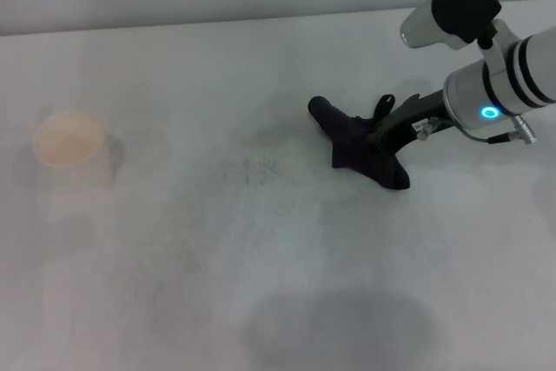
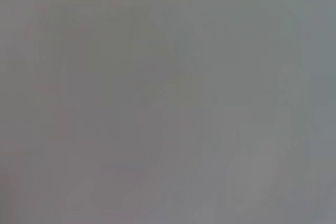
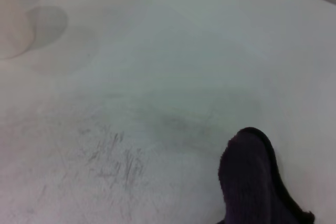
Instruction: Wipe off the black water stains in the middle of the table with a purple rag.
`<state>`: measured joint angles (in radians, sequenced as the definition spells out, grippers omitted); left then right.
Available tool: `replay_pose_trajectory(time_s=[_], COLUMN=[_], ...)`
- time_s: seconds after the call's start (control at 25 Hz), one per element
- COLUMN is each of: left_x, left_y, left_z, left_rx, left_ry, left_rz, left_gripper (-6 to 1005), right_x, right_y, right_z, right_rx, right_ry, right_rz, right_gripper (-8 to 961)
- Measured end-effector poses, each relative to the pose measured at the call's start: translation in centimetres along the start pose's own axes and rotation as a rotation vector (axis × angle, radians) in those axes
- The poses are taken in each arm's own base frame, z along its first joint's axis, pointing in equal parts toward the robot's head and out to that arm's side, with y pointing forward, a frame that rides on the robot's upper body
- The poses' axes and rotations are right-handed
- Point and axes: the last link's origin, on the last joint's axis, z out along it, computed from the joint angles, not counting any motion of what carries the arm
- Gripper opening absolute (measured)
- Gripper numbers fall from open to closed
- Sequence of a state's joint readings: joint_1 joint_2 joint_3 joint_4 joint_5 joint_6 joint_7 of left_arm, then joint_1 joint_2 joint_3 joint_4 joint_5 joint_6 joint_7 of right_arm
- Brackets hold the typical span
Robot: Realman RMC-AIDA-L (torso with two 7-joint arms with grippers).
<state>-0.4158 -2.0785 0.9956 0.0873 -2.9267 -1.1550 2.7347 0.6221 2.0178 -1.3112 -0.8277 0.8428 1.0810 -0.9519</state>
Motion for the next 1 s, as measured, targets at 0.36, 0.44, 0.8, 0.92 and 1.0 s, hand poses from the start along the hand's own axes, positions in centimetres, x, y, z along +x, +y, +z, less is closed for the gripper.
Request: replay_pose_trajectory(time_s=[0.36, 0.44, 0.8, 0.92, 1.0], left_x=[0.0, 0.0, 0.2, 0.3, 0.3], left_y=[-0.1, -0.1, 0.0, 0.0, 0.0], left_z=[-0.1, -0.1, 0.1, 0.2, 0.2], left_rx=[0.002, 0.002, -0.002, -0.004, -0.005], left_ry=[-0.001, 0.0, 0.007, 0.011, 0.011], left_rz=[0.002, 0.002, 0.004, 0.005, 0.005], left_gripper=[876, 876, 876, 876, 876], right_x=[-0.9, -1.0, 0.0, 1.0, 2.6], right_y=[0.2, -0.3, -3.3, -4.0, -4.8], right_z=[-1.7, -2.6, -6.5, -7.1, -7.4], right_rx=[-0.029, -0.038, -0.04, 0.007, 0.106], right_ry=[-0.164, -0.239, -0.861, -0.99, -1.104], right_rz=[-0.042, -0.036, 0.137, 0.176, 0.219], right_gripper=[275, 316, 662, 778, 855])
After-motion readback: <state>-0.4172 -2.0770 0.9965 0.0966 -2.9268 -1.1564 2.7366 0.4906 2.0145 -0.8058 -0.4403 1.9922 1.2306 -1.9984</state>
